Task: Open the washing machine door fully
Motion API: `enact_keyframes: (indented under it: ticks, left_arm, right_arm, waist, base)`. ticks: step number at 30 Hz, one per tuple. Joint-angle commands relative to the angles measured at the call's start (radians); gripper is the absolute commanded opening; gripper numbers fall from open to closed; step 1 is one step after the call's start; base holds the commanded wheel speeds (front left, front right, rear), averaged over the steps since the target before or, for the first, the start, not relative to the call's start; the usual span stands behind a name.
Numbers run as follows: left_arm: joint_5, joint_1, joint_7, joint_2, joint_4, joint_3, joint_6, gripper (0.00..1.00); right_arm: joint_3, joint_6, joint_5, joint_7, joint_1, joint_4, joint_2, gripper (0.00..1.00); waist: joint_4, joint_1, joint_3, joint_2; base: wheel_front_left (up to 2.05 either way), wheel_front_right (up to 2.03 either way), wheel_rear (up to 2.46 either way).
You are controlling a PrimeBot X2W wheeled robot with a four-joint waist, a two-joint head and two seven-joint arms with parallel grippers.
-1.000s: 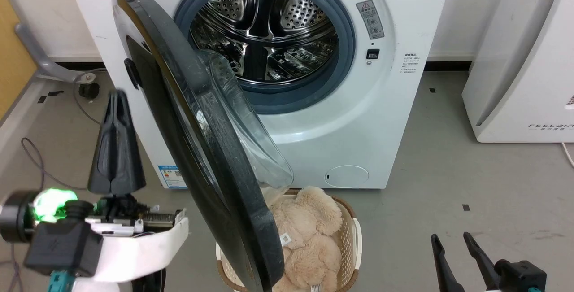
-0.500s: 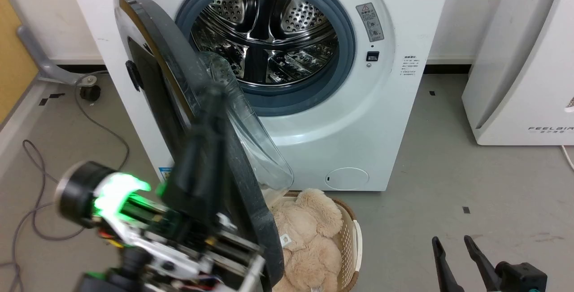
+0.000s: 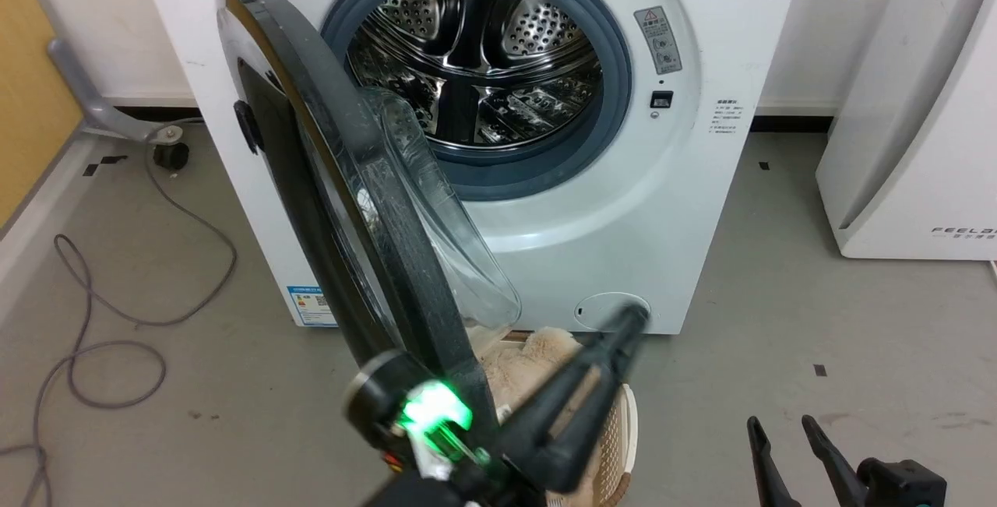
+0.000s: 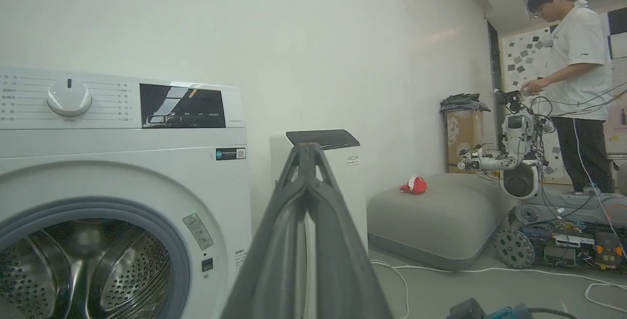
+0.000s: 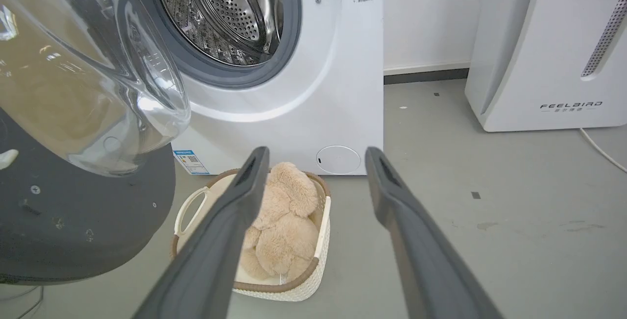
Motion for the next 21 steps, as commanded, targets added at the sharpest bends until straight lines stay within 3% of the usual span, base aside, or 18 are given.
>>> enact_keyframes:
  ticks: [1, 8, 21]
  left_arm:
    - [-0.007, 0.018, 0.011, 0.001, 0.013, -0.014, -0.005, 0.00]
    - [-0.048, 0.073, 0.092, 0.013, 0.170, -0.076, -0.005, 0.00]
    - [-0.059, 0.012, 0.053, -0.011, 0.516, -0.039, 0.086, 0.00]
  right_arm:
    - [0.001, 0.001, 0.005, -0.004, -0.007, 0.004, 0.004, 1.00]
    - [0.010, 0.001, 0.015, -0.005, -0.013, 0.014, 0.004, 1.00]
    - [0.017, 0.001, 0.028, -0.002, -0.026, 0.034, 0.004, 1.00]
  waist:
    - [0.002, 0.0000, 0.001, -0.0001]
    - [0.006, 0.0000, 0.007, -0.0001]
    - [-0.007, 0.0000, 0.024, -0.0001]
  base:
    - [0.00, 0.00, 0.00]
    - [0.00, 0.00, 0.00]
    - [0.00, 0.00, 0.00]
